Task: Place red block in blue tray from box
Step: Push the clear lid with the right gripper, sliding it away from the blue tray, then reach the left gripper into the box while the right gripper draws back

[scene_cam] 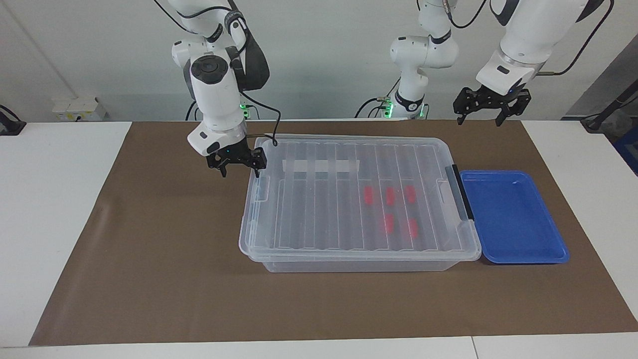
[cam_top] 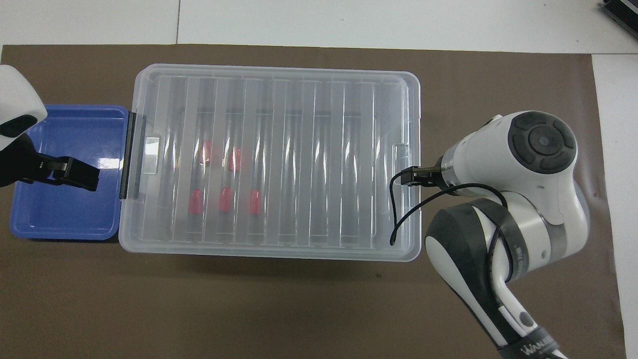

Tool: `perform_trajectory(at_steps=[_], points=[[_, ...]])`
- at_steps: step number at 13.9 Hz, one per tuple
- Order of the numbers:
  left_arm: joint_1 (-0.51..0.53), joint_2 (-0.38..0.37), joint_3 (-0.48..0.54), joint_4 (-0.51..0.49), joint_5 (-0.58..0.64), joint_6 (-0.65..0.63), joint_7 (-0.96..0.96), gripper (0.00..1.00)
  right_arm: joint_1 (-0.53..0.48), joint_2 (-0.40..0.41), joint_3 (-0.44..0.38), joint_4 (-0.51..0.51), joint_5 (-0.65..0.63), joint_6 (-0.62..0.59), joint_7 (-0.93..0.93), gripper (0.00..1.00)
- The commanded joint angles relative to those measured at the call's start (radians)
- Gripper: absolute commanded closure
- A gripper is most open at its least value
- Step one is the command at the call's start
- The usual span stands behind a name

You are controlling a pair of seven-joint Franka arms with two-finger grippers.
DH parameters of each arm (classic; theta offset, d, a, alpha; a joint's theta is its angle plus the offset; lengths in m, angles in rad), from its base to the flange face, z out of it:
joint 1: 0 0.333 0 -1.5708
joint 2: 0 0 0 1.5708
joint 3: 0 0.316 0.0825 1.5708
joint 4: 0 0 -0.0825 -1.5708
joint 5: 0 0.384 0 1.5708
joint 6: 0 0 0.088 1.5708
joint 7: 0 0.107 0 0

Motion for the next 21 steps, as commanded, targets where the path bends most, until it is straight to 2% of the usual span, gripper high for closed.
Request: perform_trajectory(at_steps=[1, 8, 11, 13, 14, 16, 18, 21], points=[[0.007, -0.015, -0.003, -0.015, -0.007, 0.005, -0.010, 0.00, -0.017, -0.011, 0.000, -0.021, 0.007, 0.016, -0.068, 0.01], [0.007, -0.015, -0.003, -0.015, -0.007, 0.005, -0.010, 0.00, -0.113, -0.006, 0.000, -0.023, 0.007, 0.013, -0.240, 0.01], [-0.008, -0.013, -0.008, -0.015, -0.008, 0.033, -0.077, 0.00, -0.146, -0.006, 0.000, -0.023, 0.005, 0.005, -0.308, 0.00], [-0.014, -0.013, -0.020, -0.033, -0.008, 0.126, -0.229, 0.00, -0.170, -0.005, 0.000, -0.023, 0.005, 0.000, -0.352, 0.00], [-0.031, -0.015, -0.025, -0.049, -0.008, 0.162, -0.246, 0.00, -0.185, -0.005, -0.002, -0.023, 0.005, -0.003, -0.380, 0.00], [-0.045, -0.051, -0.025, -0.151, -0.008, 0.305, -0.257, 0.00, -0.227, -0.005, 0.000, -0.018, 0.005, -0.027, -0.459, 0.00], [-0.053, -0.097, -0.025, -0.294, -0.008, 0.450, -0.259, 0.00, -0.265, -0.005, -0.002, -0.018, 0.005, -0.038, -0.530, 0.00], [-0.053, -0.075, -0.025, -0.328, -0.008, 0.521, -0.281, 0.00, -0.316, -0.005, -0.002, -0.016, 0.005, -0.046, -0.620, 0.00]])
